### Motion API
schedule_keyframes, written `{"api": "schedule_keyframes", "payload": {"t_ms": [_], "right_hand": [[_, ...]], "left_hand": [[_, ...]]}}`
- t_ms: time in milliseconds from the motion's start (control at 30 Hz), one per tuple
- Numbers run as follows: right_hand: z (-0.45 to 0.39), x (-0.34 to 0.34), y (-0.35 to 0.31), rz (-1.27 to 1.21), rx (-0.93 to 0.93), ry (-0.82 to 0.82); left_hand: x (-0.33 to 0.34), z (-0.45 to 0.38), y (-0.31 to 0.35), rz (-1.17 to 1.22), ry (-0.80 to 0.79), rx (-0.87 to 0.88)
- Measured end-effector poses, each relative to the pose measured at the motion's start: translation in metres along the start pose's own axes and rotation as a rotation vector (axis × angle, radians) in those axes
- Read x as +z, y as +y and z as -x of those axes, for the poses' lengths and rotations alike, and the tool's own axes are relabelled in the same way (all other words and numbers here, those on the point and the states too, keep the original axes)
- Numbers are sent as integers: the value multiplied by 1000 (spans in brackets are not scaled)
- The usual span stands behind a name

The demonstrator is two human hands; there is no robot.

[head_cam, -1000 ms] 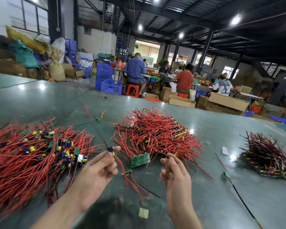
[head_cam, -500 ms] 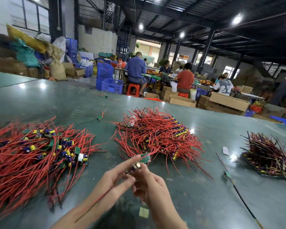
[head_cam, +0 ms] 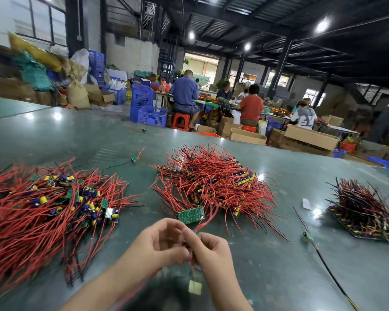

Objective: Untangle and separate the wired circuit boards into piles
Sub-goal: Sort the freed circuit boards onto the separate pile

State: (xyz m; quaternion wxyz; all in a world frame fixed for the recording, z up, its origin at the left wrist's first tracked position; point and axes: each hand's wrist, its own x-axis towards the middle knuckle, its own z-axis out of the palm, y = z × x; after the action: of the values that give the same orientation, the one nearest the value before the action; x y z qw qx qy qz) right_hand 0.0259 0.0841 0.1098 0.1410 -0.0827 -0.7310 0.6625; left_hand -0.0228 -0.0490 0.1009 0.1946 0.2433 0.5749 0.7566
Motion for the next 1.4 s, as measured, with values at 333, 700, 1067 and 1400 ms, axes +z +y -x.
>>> {"api": "schedule_keyframes", "payload": {"t_ms": [333, 700, 1067, 1400], "right_hand": [[-3, -5, 0, -160, -56, 129], [0, 1, -2, -81, -94, 112], [3, 1, -8, -214, -39, 117], [3, -1, -8, -248, -4, 72]], "left_hand": [[4, 0, 1, 228, 56, -118], [2, 1, 1, 74, -32, -170], [4, 4, 3, -126, 41, -117], [4, 5, 11, -189, 54, -164]]}}
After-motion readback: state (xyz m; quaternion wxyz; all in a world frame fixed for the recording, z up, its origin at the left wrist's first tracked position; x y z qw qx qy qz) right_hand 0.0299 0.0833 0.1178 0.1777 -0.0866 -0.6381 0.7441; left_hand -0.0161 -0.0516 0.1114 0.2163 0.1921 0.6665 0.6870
